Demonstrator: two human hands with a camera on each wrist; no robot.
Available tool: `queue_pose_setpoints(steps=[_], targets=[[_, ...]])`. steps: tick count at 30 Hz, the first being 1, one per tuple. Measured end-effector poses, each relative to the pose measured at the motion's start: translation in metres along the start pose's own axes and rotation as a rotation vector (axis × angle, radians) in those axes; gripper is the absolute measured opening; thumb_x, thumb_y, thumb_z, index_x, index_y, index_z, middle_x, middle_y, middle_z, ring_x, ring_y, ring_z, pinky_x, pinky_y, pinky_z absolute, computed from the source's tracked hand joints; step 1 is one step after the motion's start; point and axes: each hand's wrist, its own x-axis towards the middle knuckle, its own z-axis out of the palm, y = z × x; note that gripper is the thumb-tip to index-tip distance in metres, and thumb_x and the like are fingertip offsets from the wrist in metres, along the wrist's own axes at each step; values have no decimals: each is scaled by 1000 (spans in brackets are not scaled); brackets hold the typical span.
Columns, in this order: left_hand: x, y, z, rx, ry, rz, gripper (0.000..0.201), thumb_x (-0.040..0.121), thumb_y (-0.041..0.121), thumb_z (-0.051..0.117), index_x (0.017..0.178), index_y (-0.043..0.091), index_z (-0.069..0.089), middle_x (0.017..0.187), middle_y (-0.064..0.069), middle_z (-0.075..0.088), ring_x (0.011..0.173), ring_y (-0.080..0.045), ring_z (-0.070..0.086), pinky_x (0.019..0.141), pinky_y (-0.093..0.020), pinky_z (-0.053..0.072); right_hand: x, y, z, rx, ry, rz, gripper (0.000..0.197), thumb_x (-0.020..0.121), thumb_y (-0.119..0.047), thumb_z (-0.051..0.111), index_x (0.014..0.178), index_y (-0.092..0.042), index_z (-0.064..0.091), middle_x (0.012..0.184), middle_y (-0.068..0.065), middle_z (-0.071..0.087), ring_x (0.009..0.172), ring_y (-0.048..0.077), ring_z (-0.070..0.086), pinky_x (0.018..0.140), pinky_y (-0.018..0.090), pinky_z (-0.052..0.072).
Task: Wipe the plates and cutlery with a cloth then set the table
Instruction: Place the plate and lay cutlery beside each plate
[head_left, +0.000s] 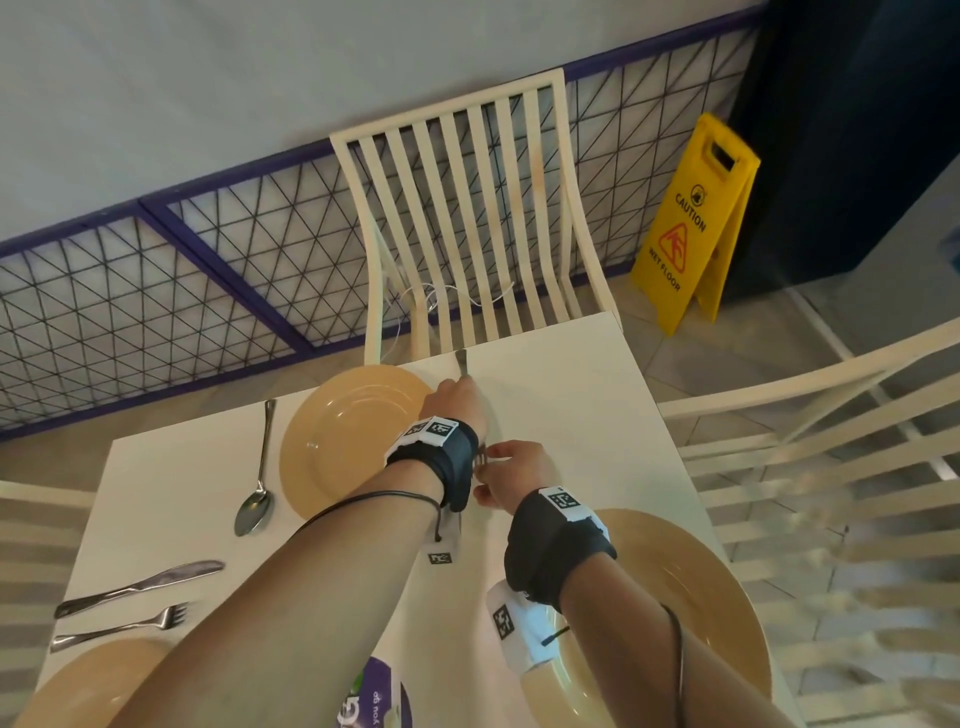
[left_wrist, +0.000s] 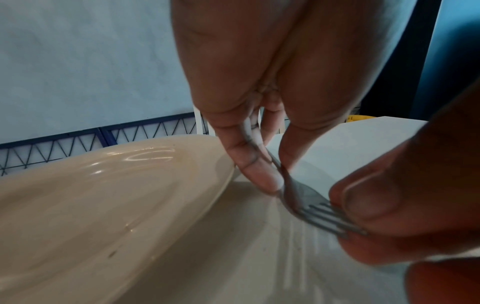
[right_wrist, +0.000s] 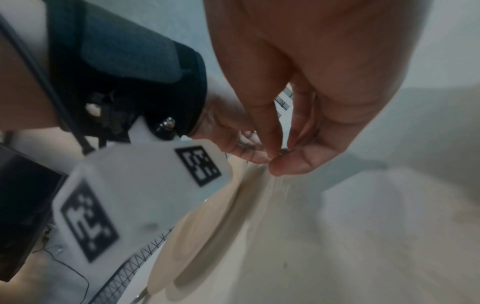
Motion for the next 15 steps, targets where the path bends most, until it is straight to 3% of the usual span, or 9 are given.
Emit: queue_pose_setpoints(steps=[4,7,12,13,15], targets=[[1,-2,1,7,1,13,33,96,7,47,128,11,56,124,-16,61,112,-40,62,91,-44,51,2,3,1,-9,0,13,32,87,-17,69,119,-20,68,92,6,78,80,20,77,80,32,62],[-2,0,-2,-5,11,5,33,97,9,46,129,12,55,125,-16,60,114,-40,61,93,-45,50,3,4,0,-39,-6,15,37,81,-21,72,118,-22,67,95,4,78,83,20,76,88,36,60],[-24,0,-27,-180,51,67,48,100,22,48,147,17,44,139,-16,50,124,-42,54,102,-46,45,-13,3,-11,-67,2,-32,57,60,-31,73,117,-22,67,96,6,76,89,24,75,89,41,59],[-37,-1,-34,-232,74,96,52,100,26,50,151,19,42,139,-16,51,125,-40,53,105,-45,45,-20,5,-14,-57,5,-49,58,59,-34,72,116,-22,67,90,5,78,86,25,76,88,43,60],[-68,-6,-43,-345,150,146,49,101,30,53,149,21,48,130,-11,57,122,-32,55,104,-43,45,-43,9,-18,-55,11,-81,40,70,-35,73,108,-25,66,72,-1,77,73,19,77,85,42,61]])
